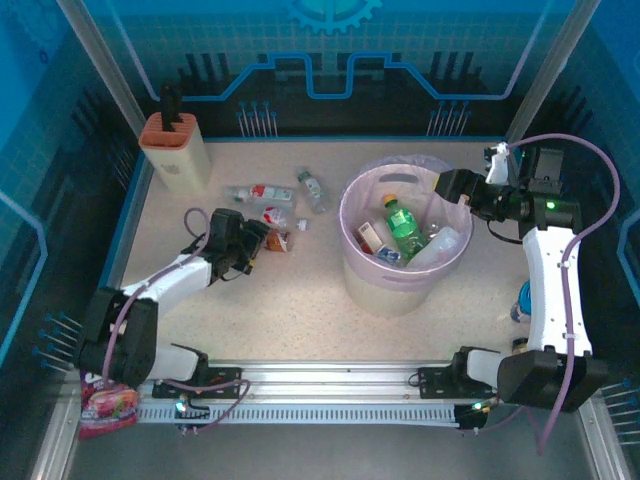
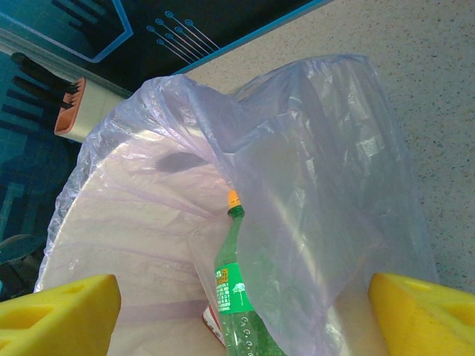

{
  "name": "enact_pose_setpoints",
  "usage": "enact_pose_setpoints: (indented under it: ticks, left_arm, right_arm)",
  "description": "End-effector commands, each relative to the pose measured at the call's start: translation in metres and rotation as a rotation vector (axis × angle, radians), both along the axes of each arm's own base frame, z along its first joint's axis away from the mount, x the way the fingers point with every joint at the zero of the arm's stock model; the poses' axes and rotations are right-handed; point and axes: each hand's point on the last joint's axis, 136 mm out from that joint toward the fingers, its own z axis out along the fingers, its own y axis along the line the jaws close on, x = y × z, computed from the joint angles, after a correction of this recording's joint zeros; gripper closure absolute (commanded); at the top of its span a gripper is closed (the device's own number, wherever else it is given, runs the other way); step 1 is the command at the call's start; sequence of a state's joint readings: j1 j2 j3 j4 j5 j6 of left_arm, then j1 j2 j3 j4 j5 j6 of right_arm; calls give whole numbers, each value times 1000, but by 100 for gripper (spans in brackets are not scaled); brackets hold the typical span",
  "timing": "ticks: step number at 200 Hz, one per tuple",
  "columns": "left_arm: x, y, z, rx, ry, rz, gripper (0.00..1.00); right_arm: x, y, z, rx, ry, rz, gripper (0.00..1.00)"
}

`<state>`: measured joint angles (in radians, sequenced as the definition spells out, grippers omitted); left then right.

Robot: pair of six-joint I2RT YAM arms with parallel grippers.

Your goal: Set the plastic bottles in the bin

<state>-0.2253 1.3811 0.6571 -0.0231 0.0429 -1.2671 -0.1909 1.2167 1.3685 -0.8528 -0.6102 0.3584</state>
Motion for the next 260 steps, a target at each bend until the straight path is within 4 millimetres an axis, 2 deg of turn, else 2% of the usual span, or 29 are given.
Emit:
enact_pose_setpoints:
  ticks: [1,80,131,163,215,260]
  left_arm:
    - [19,-6,1,-46,-28,46,19]
    - [35,-16,-42,-74,36,89,18]
    - [44,-20,-53,-77,51,94,31]
    - [40,-17,-43,-42,40,99,39]
    - [32,-6,-13,9,-4,106,46]
    - [19,4,24,37,-71,112,47]
  right_arm:
    - [-6,4,2,1,-12,13,13]
    - [-8,2,-3,-5,2,6,12]
    - [-8,2,-7,-10,11,8,13]
    - [-7,2,-6,-7,8,7,13]
    - [-9,5,1,11,-7,17,13]
    - [-10,6,5,15,-12,18,13]
